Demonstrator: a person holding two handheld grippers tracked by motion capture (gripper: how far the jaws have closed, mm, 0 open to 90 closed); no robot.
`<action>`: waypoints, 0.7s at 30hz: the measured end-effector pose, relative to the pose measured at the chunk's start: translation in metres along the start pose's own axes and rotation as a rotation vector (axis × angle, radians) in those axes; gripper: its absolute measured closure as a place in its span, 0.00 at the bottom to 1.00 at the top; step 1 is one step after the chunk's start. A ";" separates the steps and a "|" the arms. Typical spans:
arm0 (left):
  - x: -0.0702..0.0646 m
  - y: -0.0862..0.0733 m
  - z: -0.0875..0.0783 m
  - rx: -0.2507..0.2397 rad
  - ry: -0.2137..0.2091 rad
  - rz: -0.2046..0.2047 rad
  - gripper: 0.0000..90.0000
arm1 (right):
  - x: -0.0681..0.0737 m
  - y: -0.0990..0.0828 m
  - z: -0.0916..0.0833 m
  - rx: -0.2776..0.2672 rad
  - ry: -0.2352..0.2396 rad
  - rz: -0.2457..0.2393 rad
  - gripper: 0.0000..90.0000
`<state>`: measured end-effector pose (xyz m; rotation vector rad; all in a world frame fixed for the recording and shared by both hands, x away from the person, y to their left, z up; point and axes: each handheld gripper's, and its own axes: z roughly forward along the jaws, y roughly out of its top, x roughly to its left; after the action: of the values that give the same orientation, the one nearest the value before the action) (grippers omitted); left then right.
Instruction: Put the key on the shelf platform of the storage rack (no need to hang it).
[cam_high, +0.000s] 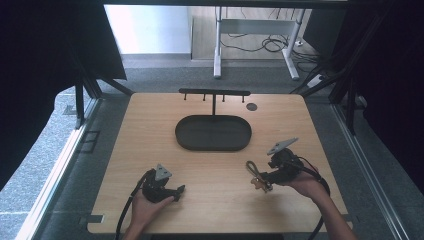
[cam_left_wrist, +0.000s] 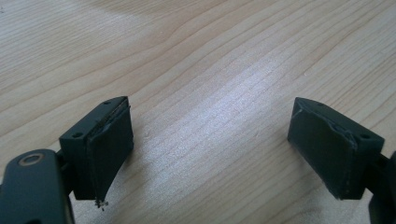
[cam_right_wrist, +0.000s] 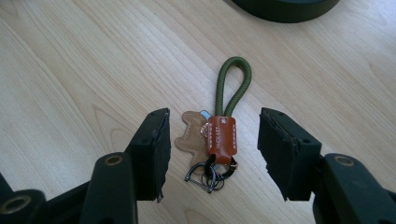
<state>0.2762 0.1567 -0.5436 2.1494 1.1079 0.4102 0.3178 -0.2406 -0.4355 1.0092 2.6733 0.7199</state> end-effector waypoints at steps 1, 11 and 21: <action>0.000 0.000 0.000 0.000 0.000 0.001 0.16 | 0.000 0.000 0.000 0.000 0.000 0.000 0.50; 0.001 0.000 0.000 0.004 -0.006 0.010 0.16 | 0.002 0.005 0.014 0.067 0.002 0.003 0.52; 0.001 0.000 0.000 0.004 -0.006 0.004 0.16 | -0.003 0.001 0.039 0.144 0.009 0.027 0.57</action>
<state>0.2762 0.1574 -0.5435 2.1548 1.1024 0.4035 0.3343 -0.2276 -0.4687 1.0802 2.7578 0.5450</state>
